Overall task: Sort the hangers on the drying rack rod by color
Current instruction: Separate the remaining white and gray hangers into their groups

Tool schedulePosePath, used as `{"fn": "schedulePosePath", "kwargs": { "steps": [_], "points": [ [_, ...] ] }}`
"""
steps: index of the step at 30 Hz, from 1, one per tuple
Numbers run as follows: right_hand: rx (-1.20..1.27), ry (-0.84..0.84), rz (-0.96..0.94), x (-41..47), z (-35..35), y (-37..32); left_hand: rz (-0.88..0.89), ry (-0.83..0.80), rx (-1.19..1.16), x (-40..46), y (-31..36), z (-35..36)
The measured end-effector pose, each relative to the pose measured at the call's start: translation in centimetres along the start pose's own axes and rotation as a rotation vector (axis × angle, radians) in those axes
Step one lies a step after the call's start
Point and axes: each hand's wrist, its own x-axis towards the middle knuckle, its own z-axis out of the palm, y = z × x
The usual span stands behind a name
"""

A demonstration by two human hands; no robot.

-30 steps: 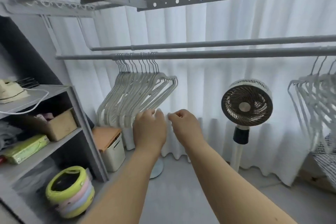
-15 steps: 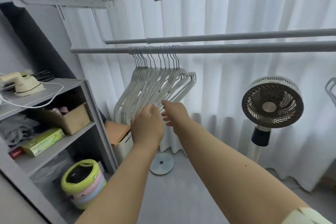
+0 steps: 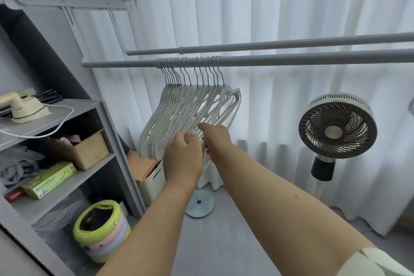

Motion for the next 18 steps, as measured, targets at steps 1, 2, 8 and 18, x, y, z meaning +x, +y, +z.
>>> {"fn": "schedulePosePath", "kwargs": {
  "steps": [1,2,8,18],
  "points": [
    [0.004,-0.005,0.0,0.1,0.1,0.0,-0.006,0.001,0.0,0.1,0.0,0.0],
    [0.008,-0.013,-0.001,0.2,0.2,0.0,-0.016,0.003,0.005,0.0,0.1,-0.1],
    [-0.051,-0.017,0.016,0.0,1.5,-0.7,-0.057,-0.019,-0.005,0.1,0.1,-0.2],
    [0.026,0.056,-0.035,-1.1,-1.0,0.1,0.089,-0.016,0.09,0.2,0.6,0.3]
  ]
}}
